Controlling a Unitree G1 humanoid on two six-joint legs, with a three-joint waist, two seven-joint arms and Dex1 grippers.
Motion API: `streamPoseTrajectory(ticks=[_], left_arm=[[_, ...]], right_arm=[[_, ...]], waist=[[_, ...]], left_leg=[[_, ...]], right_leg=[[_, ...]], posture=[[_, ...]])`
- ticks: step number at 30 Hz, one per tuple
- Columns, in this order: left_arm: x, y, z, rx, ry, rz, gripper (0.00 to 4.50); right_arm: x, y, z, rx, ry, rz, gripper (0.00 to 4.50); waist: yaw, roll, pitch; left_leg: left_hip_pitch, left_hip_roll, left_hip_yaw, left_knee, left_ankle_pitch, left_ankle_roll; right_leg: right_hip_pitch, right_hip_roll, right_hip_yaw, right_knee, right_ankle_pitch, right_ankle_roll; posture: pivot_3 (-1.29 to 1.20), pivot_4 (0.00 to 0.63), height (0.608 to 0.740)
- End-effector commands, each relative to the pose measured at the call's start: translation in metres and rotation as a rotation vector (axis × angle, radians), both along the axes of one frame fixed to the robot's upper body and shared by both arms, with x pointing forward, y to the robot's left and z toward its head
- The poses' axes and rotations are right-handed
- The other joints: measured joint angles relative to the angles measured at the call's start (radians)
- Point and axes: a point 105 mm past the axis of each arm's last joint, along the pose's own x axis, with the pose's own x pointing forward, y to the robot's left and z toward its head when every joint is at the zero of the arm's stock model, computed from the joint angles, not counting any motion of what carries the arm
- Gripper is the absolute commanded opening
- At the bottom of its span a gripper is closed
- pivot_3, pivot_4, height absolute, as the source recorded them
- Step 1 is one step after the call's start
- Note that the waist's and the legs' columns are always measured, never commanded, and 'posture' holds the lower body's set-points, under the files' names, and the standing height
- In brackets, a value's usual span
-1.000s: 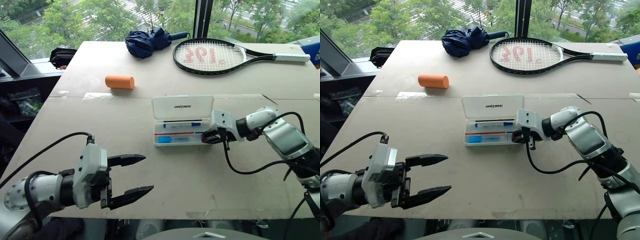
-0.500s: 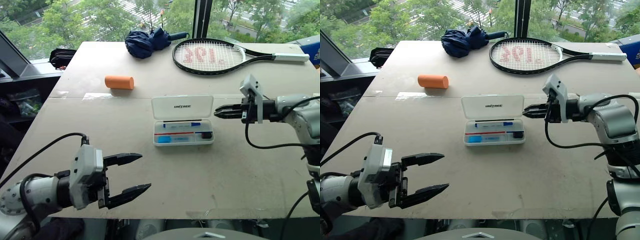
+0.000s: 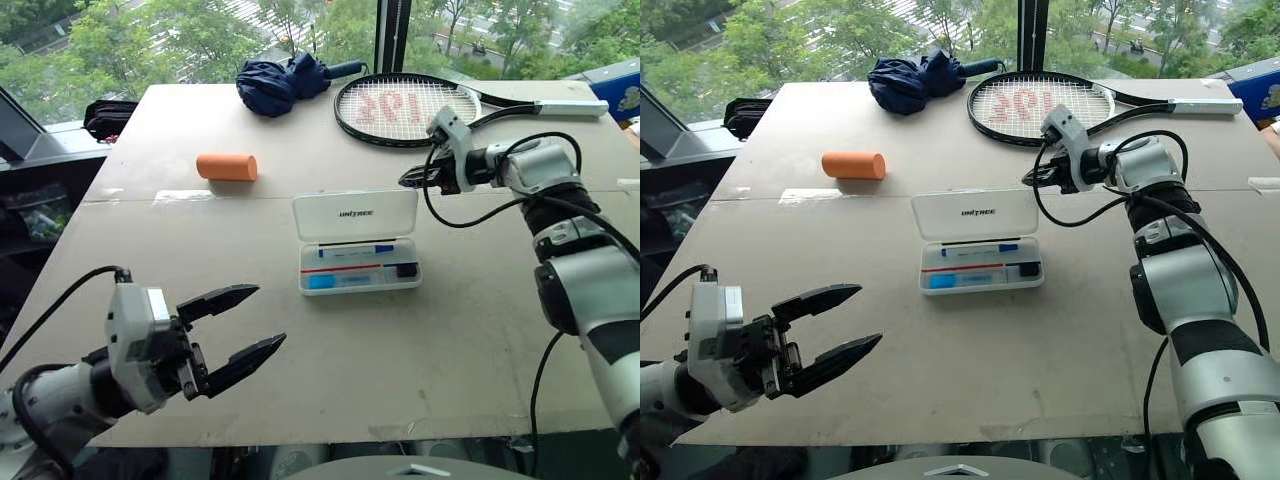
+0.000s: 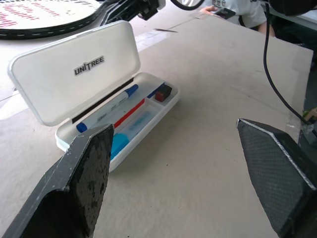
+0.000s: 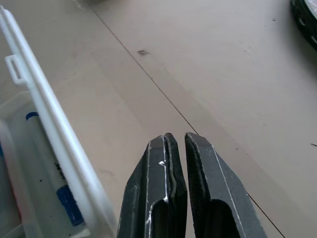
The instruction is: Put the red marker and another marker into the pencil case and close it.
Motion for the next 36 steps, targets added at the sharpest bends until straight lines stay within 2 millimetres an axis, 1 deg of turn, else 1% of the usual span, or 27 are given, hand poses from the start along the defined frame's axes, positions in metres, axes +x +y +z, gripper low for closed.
streamPoseTrajectory(ticks=[1,3,4,6,8,10,11,13,14,16,18,19,20,22,23,24,26,27,28,29,30,32,34,36], left_arm=[[-0.002,0.002,0.008,0.004,-0.047,0.034,4.03],[-0.002,0.004,0.006,0.005,-0.044,0.051,4.03],[-0.003,0.005,0.005,0.007,-0.040,0.050,4.03],[-0.004,0.005,0.003,0.008,-0.034,0.045,4.03],[-0.005,0.002,0.001,0.013,-0.026,0.025,4.03],[-0.004,0.000,0.000,0.011,-0.019,0.011,4.03],[-0.003,-0.003,-0.001,0.009,-0.014,0.001,4.03],[-0.003,-0.006,-0.003,0.010,-0.004,-0.017,4.03],[-0.003,-0.007,-0.004,0.012,0.000,-0.024,4.03],[-0.002,-0.008,-0.004,0.016,0.007,-0.037,4.03],[-0.002,-0.009,-0.005,0.025,0.019,-0.056,4.03],[-0.001,-0.008,-0.006,0.029,0.023,-0.061,4.03],[0.000,-0.008,-0.006,0.033,0.031,-0.067,4.03],[0.000,-0.007,-0.008,0.041,0.045,-0.073,4.03],[0.000,-0.007,-0.008,0.043,0.049,-0.075,4.03],[0.000,-0.007,-0.010,0.052,0.059,-0.083,4.03],[0.001,-0.007,-0.016,0.076,0.086,-0.081,4.03],[0.002,-0.006,-0.018,0.086,0.094,-0.071,4.03],[0.002,-0.005,-0.022,0.093,0.110,-0.064,4.03],[0.002,-0.003,-0.024,0.097,0.123,-0.059,4.03],[0.002,-0.001,-0.026,0.101,0.134,-0.053,4.03],[0.001,0.006,-0.029,0.100,0.153,-0.032,4.03],[-0.001,0.021,-0.032,0.117,0.175,0.011,4.03],[-0.004,0.036,-0.034,0.141,0.192,0.046,4.03]], right_arm=[[-0.014,0.013,0.009,-0.026,-0.014,0.146,0.23],[-0.034,0.020,0.011,-0.033,0.007,0.265,0.23],[-0.048,0.022,0.013,-0.030,0.013,0.316,0.23],[-0.066,0.023,0.014,-0.033,0.017,0.357,0.23],[-0.080,0.021,0.008,-0.042,0.026,0.362,0.23],[-0.091,0.021,-0.008,-0.070,0.040,0.338,0.23],[-0.094,0.021,-0.025,-0.098,0.045,0.299,0.23],[-0.096,0.022,-0.052,-0.147,0.040,0.229,0.23],[-0.097,0.022,-0.061,-0.168,0.034,0.200,0.23],[-0.102,0.015,-0.089,-0.238,0.039,0.169,0.23],[-0.108,0.006,-0.109,-0.286,0.029,0.154,0.23],[-0.109,0.004,-0.108,-0.278,-0.004,0.156,0.23],[-0.111,0.006,-0.100,-0.224,-0.050,0.164,0.23],[-0.118,0.012,-0.069,-0.035,-0.104,0.171,0.23],[-0.121,0.013,-0.060,0.019,-0.116,0.172,0.23],[-0.128,0.011,-0.041,0.110,-0.164,0.177,0.23],[-0.145,-0.006,-0.013,0.231,-0.268,0.185,0.23],[-0.149,-0.018,-0.010,0.227,-0.309,0.147,0.46],[-0.155,-0.035,-0.016,0.186,-0.320,0.110,0.76],[-0.162,-0.047,-0.022,0.152,-0.322,0.088,0.98],[-0.169,-0.059,-0.025,0.137,-0.319,0.063,1.46],[-0.179,-0.085,-0.028,0.120,-0.324,-0.040,2.42],[-0.192,-0.117,-0.035,0.004,-0.362,-0.130,3.46],[-0.207,-0.139,-0.037,-0.047,-0.358,-0.199,4.46]], waist=[[0.002,0.000,0.000],[0.005,0.000,0.000],[0.007,0.000,0.000],[0.010,0.000,0.000],[0.011,0.000,0.000],[0.011,0.000,0.000],[0.010,0.000,0.000],[0.011,-0.001,-0.002],[0.010,-0.001,-0.002],[0.006,0.002,-0.003],[0.007,-0.003,-0.011],[0.008,-0.004,-0.013],[0.012,-0.004,-0.015],[0.021,-0.005,-0.014],[0.025,-0.005,-0.014],[0.025,-0.005,-0.013],[0.031,-0.003,-0.010],[0.036,-0.002,-0.010],[0.036,-0.002,-0.010],[0.044,-0.002,-0.010],[0.050,-0.004,-0.011],[0.051,-0.004,-0.011],[0.049,-0.002,-0.010],[0.046,-0.002,-0.010]], left_leg=[[0.000,0.000,0.000,0.000,0.000,0.000],[0.000,-0.001,-0.001,0.000,0.000,0.000],[0.000,-0.001,-0.002,0.000,0.000,0.000],[-0.001,-0.001,-0.002,0.001,0.000,0.000],[-0.001,-0.001,-0.003,0.000,0.000,0.000],[-0.001,-0.001,-0.002,0.000,-0.002,0.003],[0.000,-0.001,-0.003,0.000,-0.002,0.003],[0.001,-0.001,-0.003,0.000,-0.002,0.004],[0.001,-0.001,-0.003,0.000,-0.002,0.003],[0.001,-0.001,-0.002,0.000,-0.002,0.003],[0.003,-0.002,-0.002,0.000,-0.002,0.003],[0.004,-0.001,-0.003,0.000,-0.002,0.003],[0.005,-0.001,-0.003,0.000,-0.002,0.003],[0.011,-0.002,-0.003,-0.001,-0.003,0.004],[0.015,-0.002,-0.003,-0.001,-0.003,0.004],[0.017,-0.002,-0.003,-0.001,-0.003,0.004],[0.015,-0.002,-0.003,-0.001,-0.003,0.004],[0.015,-0.003,-0.002,-0.001,-0.003,0.004],[0.015,-0.003,-0.003,-0.001,-0.003,0.005],[0.015,-0.003,-0.002,-0.001,-0.003,0.005],[0.015,-0.003,-0.003,-0.001,-0.004,0.006],[0.015,-0.002,-0.002,-0.001,-0.004,0.006],[0.015,-0.002,-0.001,-0.001,-0.004,0.006],[0.017,-0.001,0.001,-0.001,-0.004,0.006]], right_leg=[[0.000,-0.001,0.000,0.000,0.000,0.000],[0.000,-0.002,-0.001,0.001,0.000,0.000],[0.000,-0.003,-0.001,0.001,0.000,0.000],[0.000,-0.006,-0.002,0.000,0.000,0.000],[0.000,-0.006,-0.002,0.000,0.000,0.000],[0.000,-0.006,-0.002,0.000,0.000,0.000],[0.000,-0.006,-0.002,0.000,0.000,0.000],[0.001,-0.006,-0.002,0.001,0.000,0.000],[0.002,-0.006,-0.002,0.001,0.000,0.000],[0.001,-0.006,-0.001,0.001,0.000,0.000],[0.003,-0.006,-0.001,0.001,0.000,0.000],[0.004,-0.005,-0.002,0.001,0.000,0.000],[0.006,-0.005,-0.003,0.000,0.000,0.000],[0.012,-0.005,-0.003,-0.002,-0.001,-0.002],[0.018,-0.004,-0.003,-0.003,-0.002,-0.004],[0.019,-0.004,-0.003,-0.004,-0.002,-0.004],[0.018,-0.003,-0.003,-0.003,-0.002,-0.004],[0.018,-0.004,-0.002,-0.003,-0.002,-0.003],[0.018,-0.004,-0.003,-0.004,-0.001,-0.001],[0.018,-0.004,-0.003,-0.004,-0.001,-0.001],[0.019,-0.004,-0.004,-0.005,-0.001,0.000],[0.019,-0.003,-0.003,-0.006,-0.001,0.000],[0.019,-0.003,-0.002,-0.005,-0.002,-0.002],[0.019,-0.001,0.000,-0.004,-0.003,-0.003]], posture=[[0.00,0.150,0.730],[0.00,0.150,0.730],[0.00,0.150,0.730],[0.00,0.150,0.730],[0.00,0.150,0.730],[0.00,0.150,0.730],[0.00,0.150,0.730],[0.00,0.150,0.730],[0.00,0.150,0.730],[0.00,0.150,0.730],[0.00,0.150,0.730],[0.00,0.150,0.730],[0.00,0.150,0.730],[0.00,0.150,0.730],[0.00,0.150,0.730],[0.00,0.150,0.730],[0.00,0.150,0.730],[0.00,0.150,0.730],[0.00,0.150,0.730],[0.00,0.150,0.730],[0.00,0.150,0.730],[0.00,0.150,0.730],[0.00,0.150,0.730],[0.00,0.150,0.730]])
